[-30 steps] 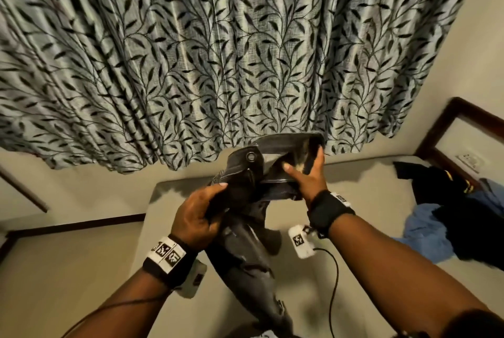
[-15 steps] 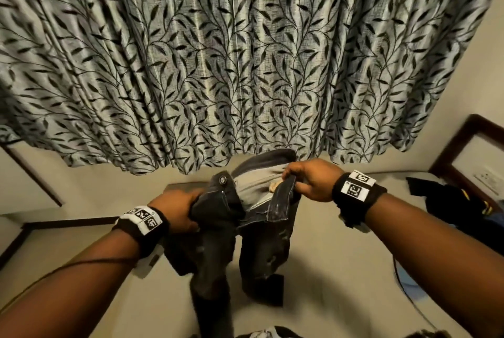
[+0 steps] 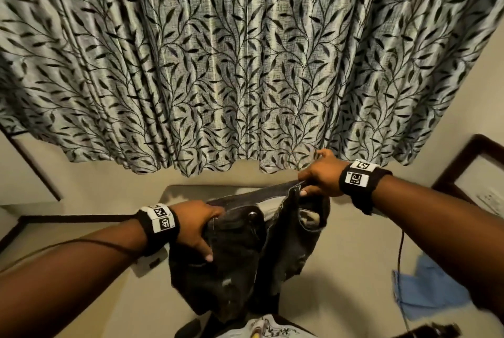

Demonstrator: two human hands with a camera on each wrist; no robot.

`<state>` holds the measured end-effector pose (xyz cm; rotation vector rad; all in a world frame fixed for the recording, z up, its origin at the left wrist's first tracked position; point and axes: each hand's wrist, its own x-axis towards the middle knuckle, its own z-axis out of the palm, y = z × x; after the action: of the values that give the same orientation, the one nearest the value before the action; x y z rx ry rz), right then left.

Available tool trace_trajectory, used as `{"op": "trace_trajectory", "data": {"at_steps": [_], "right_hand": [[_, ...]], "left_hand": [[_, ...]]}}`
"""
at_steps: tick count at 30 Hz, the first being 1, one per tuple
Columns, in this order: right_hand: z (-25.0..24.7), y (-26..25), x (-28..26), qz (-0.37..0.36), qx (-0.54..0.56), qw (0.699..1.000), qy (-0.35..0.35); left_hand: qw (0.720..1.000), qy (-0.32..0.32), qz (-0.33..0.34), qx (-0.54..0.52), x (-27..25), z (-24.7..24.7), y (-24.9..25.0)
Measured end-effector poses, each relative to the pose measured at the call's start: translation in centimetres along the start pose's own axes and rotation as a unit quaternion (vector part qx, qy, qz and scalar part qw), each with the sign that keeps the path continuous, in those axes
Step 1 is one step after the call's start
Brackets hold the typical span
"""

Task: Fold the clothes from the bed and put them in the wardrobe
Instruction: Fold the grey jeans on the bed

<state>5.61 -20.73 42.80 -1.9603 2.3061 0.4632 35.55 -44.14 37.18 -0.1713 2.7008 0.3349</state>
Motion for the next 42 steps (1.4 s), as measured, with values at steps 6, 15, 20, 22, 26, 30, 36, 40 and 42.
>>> {"op": "trace_trajectory", "data": {"at_steps": [6,15,20,22,26,30,36,40,42], "right_hand": [[-0.2,2.0,0.6,0.076,-0.128,0.987,-0.063],[-4.6,8.8,-2.5,0.119,0.072,0.988,0.061],[-11.5,7.1,-6.1,0.068,0.394,0.878,0.263],[-13.9,6.7,-5.8,0.041,0.445,0.816,0.365],[-15.6,6.9,-0.8,0.216,0.363,0.836,0.352],[-16.3,6.5,-2.0,0.243,0.323,0.875,0.268],[-17.6,7.3,-8.9,0.035,0.392,0.910,0.131],[-19.6,7.7,-3.9,0.131,0.553,0.767,0.297],[-19.6,7.1,0.7,0.263,0.547,0.734,0.305]], "left_hand": [[0.947,0.004,-0.083,0.311,-0.7,-5.4,-3.8],[0.948,0.265,-0.038,0.173,-4.9,-15.3,-7.0],[0.935,0.341,0.051,-0.087,-7.6,-19.5,-6.4],[0.907,0.325,0.077,-0.255,-7.0,-21.0,-5.5],[0.855,0.420,-0.025,-0.303,-3.0,-22.4,-3.4],[0.843,0.435,-0.103,-0.301,-2.8,-21.5,-3.4],[0.836,0.351,0.079,-0.415,-7.8,-20.6,-4.0],[0.800,0.492,-0.106,-0.326,-3.4,-25.5,-2.5],[0.807,0.484,-0.229,-0.249,-0.9,-26.7,-1.5]]}}
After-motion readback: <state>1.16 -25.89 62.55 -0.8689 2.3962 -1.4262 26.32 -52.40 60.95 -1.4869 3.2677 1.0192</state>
